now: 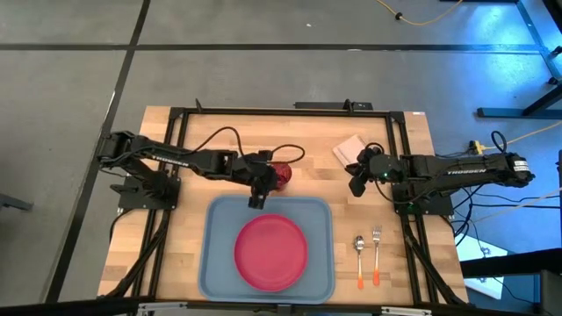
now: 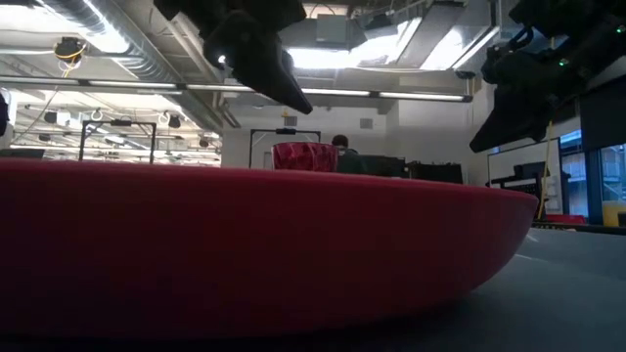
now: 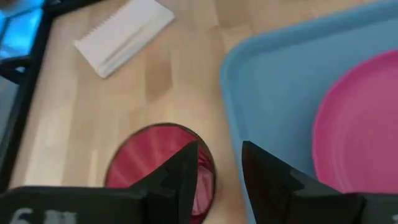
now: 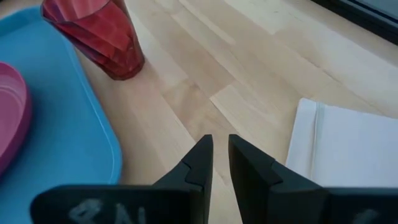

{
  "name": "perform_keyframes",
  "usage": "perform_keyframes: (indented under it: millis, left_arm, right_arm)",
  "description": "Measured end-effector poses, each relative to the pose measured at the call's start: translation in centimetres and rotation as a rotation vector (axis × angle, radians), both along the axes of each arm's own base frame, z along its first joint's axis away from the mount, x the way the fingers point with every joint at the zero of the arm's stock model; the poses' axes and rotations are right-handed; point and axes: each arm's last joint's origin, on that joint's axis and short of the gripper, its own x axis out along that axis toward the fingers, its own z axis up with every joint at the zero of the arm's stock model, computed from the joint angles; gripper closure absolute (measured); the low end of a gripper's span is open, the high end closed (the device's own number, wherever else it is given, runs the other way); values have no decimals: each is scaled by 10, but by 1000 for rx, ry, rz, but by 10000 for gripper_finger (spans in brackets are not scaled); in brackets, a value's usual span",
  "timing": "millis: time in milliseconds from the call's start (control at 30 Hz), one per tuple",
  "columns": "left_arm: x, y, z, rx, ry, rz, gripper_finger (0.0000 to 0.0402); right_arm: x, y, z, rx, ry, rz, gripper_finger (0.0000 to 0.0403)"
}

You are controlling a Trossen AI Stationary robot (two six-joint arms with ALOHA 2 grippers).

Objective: Pick and place plate/cup/fork/spoon on tray
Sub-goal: Put the red cup on the top left side of the pink plate on the blue tray

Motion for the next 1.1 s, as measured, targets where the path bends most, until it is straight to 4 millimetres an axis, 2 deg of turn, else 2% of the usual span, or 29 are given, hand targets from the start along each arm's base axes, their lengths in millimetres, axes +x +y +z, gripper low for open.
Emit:
perform_keyframes:
  millis: [167,567,800,1100]
  left_arm:
    - [-3,-1,-3,-25,44,-39,285]
    - [-1,1,-19,86,141,-71,285]
    - [5,8,-32,95,179,-63,285]
    - [5,19,-33,109,182,-10,287]
  right_arm:
    - [0,0,0,-1,1,-1,346]
    - [0,0,0,-2,2,-1,346]
    - [0,0,0,-4,5,0,346]
    - [0,0,-1,-4,8,0,346]
